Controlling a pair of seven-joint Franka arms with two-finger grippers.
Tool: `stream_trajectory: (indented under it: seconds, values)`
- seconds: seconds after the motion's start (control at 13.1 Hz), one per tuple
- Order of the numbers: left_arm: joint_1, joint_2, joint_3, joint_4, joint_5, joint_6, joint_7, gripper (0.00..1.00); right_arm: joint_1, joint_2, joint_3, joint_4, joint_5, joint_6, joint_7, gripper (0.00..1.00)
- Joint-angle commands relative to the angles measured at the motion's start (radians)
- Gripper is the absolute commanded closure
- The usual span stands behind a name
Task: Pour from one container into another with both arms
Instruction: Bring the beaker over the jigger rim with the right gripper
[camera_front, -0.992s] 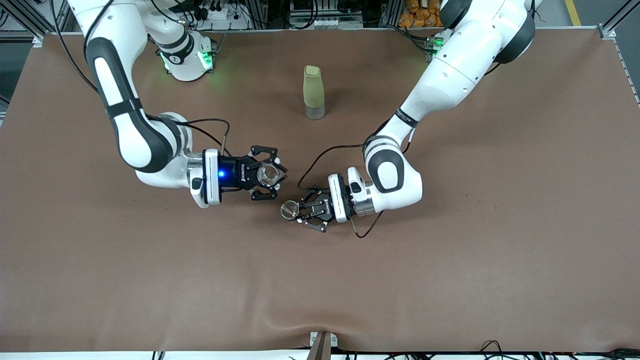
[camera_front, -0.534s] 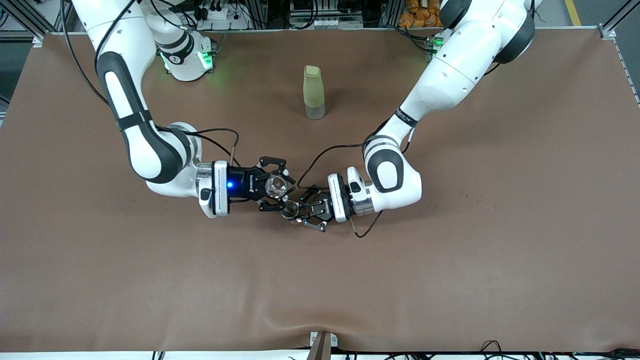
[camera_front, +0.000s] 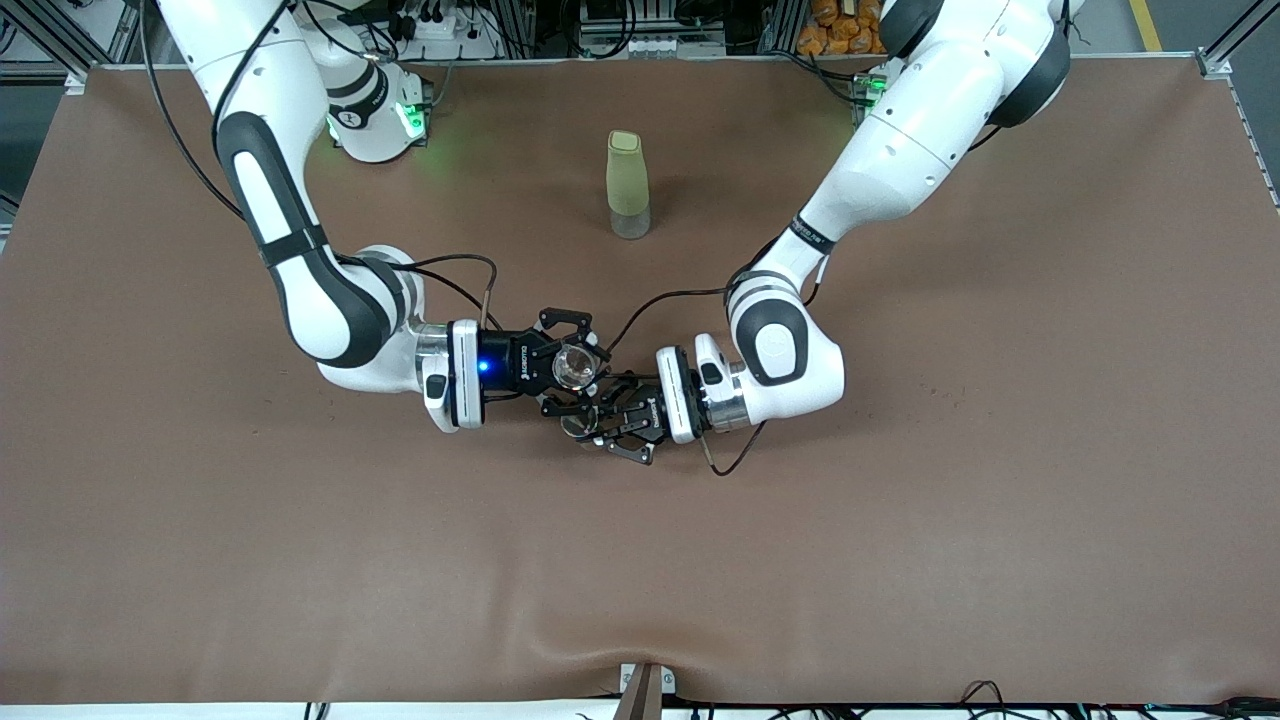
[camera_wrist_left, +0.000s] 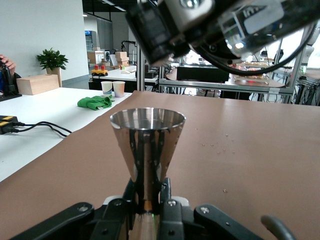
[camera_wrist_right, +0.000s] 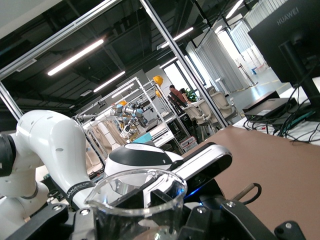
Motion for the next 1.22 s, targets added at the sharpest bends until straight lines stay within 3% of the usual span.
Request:
stream_trajectory:
  seconds: [0.0, 0.69, 1.15]
  values:
    - [-0.007, 0.003, -0.001, 0.003, -0.059, 0.004, 0.035, 1.00, -0.001, 0.009, 0.002, 0.022, 0.020, -0.017, 0.097, 1.00]
    - [-0.001, -0.004, -0.001, -0.021, -0.059, -0.005, 0.055, 1.00, -0.009, 0.005, -0.001, 0.022, 0.007, -0.059, 0.447, 1.00]
    - [0.011, -0.007, -0.001, -0.043, -0.059, -0.070, 0.077, 1.00, -0.010, 0.006, -0.001, 0.022, 0.006, -0.060, 0.576, 1.00]
